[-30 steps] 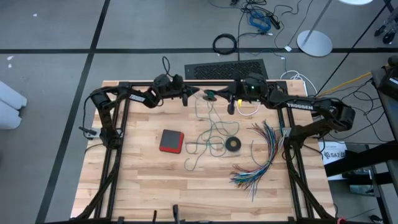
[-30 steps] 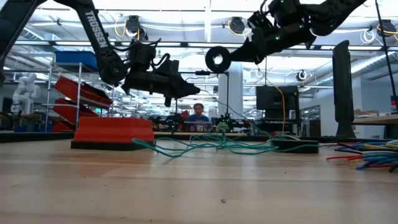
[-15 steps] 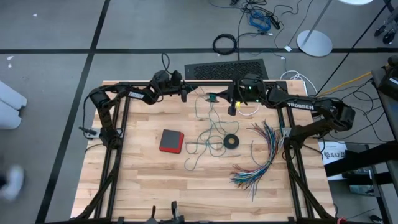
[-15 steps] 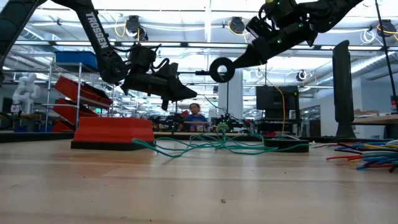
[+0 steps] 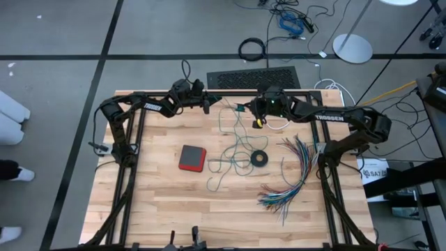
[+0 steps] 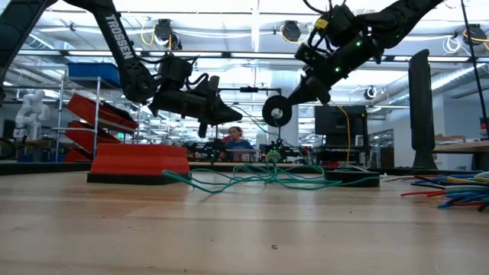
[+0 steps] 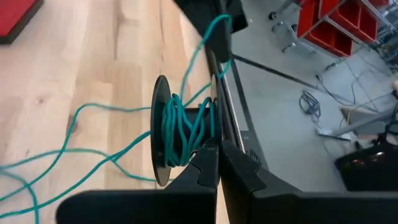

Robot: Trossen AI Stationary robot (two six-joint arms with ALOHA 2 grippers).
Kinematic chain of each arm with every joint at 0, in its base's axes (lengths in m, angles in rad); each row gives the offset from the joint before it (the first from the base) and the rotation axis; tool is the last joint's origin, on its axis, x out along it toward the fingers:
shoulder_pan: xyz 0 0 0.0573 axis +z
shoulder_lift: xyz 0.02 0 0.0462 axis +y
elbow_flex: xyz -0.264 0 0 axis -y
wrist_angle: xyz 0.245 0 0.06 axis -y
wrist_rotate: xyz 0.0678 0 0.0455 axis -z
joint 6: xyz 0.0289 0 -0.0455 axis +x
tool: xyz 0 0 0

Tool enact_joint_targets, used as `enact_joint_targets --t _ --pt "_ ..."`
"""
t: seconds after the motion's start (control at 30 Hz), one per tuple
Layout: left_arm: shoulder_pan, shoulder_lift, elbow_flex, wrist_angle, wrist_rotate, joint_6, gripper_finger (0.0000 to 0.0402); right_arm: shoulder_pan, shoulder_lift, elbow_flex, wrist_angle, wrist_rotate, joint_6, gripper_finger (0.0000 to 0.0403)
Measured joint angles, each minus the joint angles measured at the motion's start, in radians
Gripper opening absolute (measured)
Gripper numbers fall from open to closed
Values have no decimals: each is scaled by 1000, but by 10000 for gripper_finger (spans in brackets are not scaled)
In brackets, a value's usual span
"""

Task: Coiling cords
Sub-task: Coil the green wire cable on the spool

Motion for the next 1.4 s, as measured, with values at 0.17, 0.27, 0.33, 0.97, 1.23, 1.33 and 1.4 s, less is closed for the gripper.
enact_joint_targets --t 0.17,0.27,0.33,0.97,1.23,1.33,1.4 --pt "0 0 0 -27 0 -1 1 31 1 0 9 83 -62 0" --pt "0 0 2 -46 0 -5 1 48 4 0 11 98 -107 0" --pt "0 0 3 -52 5 -19 1 60 9 0 11 107 -132 0" --pt "-11 0 78 -129 93 -88 1 115 108 0 127 427 -306 0" --pt "-29 0 78 -131 101 -104 1 127 129 0 251 508 -318 0" --pt "-45 0 78 -131 106 -106 1 127 129 0 268 512 -315 0" --pt "-56 0 78 -125 107 -116 1 127 129 0 278 513 -315 0"
